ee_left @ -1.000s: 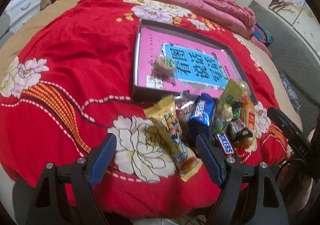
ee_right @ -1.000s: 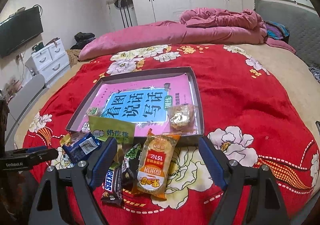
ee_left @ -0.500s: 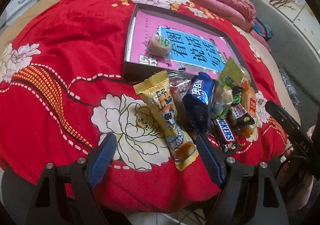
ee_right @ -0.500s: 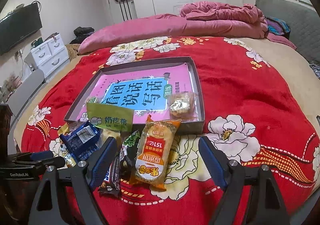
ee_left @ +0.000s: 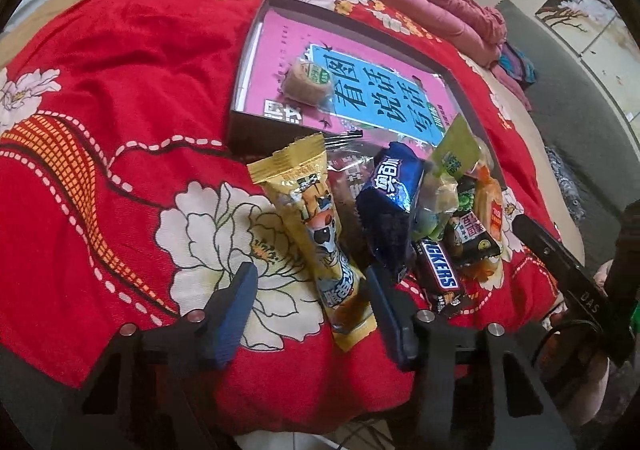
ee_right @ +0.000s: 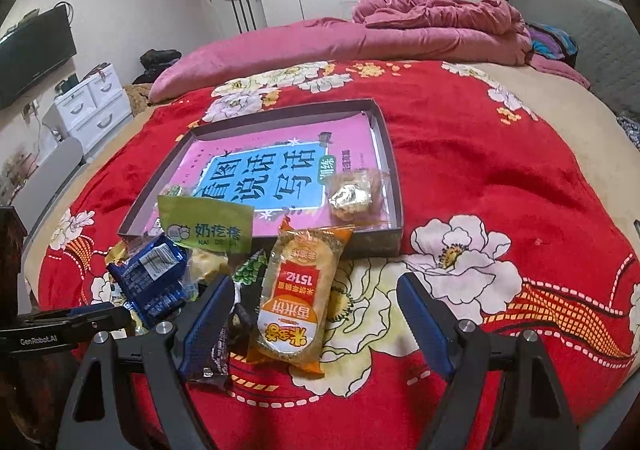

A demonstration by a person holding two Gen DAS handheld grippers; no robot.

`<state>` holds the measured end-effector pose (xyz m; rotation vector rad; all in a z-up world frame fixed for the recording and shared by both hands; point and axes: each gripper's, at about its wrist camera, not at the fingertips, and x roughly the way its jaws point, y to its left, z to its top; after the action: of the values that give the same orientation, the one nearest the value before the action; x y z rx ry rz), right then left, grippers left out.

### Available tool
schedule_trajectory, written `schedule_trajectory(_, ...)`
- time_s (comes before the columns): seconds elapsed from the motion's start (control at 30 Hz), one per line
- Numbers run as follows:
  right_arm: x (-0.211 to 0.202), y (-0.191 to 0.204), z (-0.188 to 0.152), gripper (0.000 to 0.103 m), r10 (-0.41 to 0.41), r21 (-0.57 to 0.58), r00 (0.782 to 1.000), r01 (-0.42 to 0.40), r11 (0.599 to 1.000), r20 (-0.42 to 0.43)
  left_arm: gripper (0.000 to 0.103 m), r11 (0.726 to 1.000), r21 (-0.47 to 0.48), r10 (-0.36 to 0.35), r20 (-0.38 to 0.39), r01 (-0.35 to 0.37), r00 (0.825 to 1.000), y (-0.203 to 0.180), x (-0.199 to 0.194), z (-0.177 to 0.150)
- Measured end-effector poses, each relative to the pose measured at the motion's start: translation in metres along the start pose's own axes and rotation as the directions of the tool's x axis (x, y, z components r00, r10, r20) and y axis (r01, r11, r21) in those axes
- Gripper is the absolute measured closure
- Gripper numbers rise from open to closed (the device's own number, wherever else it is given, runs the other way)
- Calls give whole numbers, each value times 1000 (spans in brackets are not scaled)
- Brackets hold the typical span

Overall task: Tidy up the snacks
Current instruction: 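Grasp the orange bread package with the right tool, then grasp the yellow snack bar with the left tool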

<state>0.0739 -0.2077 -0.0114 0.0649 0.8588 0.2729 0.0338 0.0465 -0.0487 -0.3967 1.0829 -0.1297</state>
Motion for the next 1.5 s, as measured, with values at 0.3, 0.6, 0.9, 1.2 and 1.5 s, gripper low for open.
schedule_trajectory(0.3,21,-4,-4,35,27,28,998,-25,999,-61,49,1000,-6,-3,-1,3,1000,-2,11,3)
schedule_trajectory(0.6,38,5,-4,53,66,18,994,-65,998,-88,49,1000,-5,1,6,-1,1000,-2,17,7)
schedule_trajectory(0.9,38,3,-7,63,93,10,993,-92,996,-76,53,1000,-21,-21,14,21,1000,4,19,11)
schedule_trajectory(1.2,28,6,-5,65,85,-14,995,-86,996,-48,65,997,-39,-70,14,71,997,12,18,12)
schedule_trajectory(1.5,19,3,-3,65,89,1,996,-89,996,-29,72,995,-29,-99,13,100,995,12,13,9)
